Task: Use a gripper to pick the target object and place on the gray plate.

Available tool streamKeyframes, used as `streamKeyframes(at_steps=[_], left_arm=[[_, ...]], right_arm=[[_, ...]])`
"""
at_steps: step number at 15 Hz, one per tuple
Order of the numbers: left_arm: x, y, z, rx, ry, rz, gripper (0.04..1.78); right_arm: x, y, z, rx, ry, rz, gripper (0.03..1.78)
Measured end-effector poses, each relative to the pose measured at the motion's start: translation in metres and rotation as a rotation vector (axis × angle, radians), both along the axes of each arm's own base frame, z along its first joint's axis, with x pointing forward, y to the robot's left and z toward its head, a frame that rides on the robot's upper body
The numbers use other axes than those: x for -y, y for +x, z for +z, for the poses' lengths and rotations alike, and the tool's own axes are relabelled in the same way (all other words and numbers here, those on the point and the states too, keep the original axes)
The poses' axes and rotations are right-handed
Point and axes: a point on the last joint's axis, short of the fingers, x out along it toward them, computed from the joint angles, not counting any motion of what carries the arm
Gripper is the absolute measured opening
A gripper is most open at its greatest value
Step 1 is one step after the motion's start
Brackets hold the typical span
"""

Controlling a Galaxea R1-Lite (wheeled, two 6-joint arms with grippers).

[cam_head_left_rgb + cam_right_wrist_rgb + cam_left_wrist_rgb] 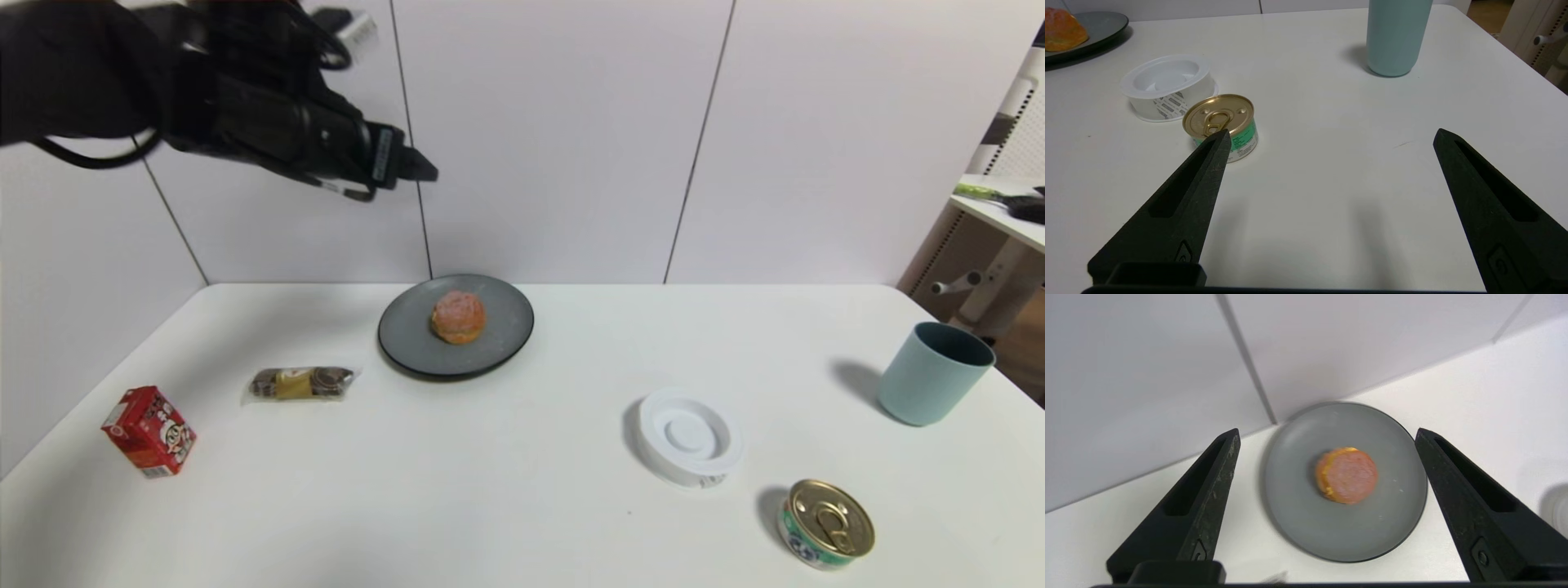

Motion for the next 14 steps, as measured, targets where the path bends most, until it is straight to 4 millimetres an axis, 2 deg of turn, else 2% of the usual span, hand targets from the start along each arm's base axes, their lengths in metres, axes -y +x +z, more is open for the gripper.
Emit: streamKeyframes(at_steps=[3, 4, 6, 9, 12, 14], left_arm=[[-0.056, -0.069, 0.046, 0.149, 0.016, 0.151, 1.6], [-0.074, -0.092, 0.052, 0.178, 0.028, 0.189, 1.61], [-0.101, -0.139, 0.049, 0.198, 0.044, 0.241, 1.63], [-0.119, -0.205, 0.009, 0.148, 0.064, 0.304, 1.66], [-0.122, -0.267, -0.052, 0.117, 0.071, 0.332, 1.67], [-0.121, -0.301, -0.095, 0.122, 0.07, 0.338, 1.67]], right_arm=[[0.0, 0.0, 0.0, 0.0, 0.0, 0.0, 1.71], [0.0, 0.0, 0.0, 0.0, 0.0, -0.001, 1.71], [0.0, 0.0, 0.0, 0.0, 0.0, 0.0, 1.71], [0.0, 0.0, 0.0, 0.0, 0.0, 0.0, 1.71], [0.0, 0.0, 0.0, 0.0, 0.0, 0.0, 1.71], [0.0, 0.0, 0.0, 0.0, 0.0, 0.0, 1.71]])
